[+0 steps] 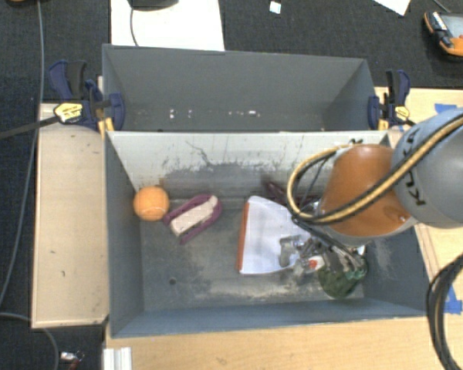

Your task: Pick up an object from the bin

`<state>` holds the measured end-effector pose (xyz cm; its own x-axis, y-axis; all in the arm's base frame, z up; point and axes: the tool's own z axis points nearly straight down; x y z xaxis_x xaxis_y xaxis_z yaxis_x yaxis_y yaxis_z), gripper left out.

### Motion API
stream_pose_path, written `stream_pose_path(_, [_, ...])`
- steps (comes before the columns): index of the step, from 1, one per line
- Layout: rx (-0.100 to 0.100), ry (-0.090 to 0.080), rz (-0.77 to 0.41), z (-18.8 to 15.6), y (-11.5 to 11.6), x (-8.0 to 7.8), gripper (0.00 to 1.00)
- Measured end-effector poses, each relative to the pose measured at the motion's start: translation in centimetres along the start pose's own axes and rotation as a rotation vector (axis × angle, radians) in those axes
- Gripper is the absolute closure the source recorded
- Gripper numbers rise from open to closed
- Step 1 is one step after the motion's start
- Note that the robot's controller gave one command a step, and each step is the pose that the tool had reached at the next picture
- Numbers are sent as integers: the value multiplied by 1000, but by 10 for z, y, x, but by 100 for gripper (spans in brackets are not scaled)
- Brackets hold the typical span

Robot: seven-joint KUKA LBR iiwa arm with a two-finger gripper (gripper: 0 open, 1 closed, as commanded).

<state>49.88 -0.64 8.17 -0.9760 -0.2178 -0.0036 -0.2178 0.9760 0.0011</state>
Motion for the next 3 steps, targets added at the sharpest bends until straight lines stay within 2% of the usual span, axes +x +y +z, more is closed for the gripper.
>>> stream_pose_path(1, [1,-9,4,-101,3,-13,100])
stream_pose_path(2, [-4,14,5,-29,7,0,100])
stream_pose_path(3, [-2,5,20,-150,3,-17,100])
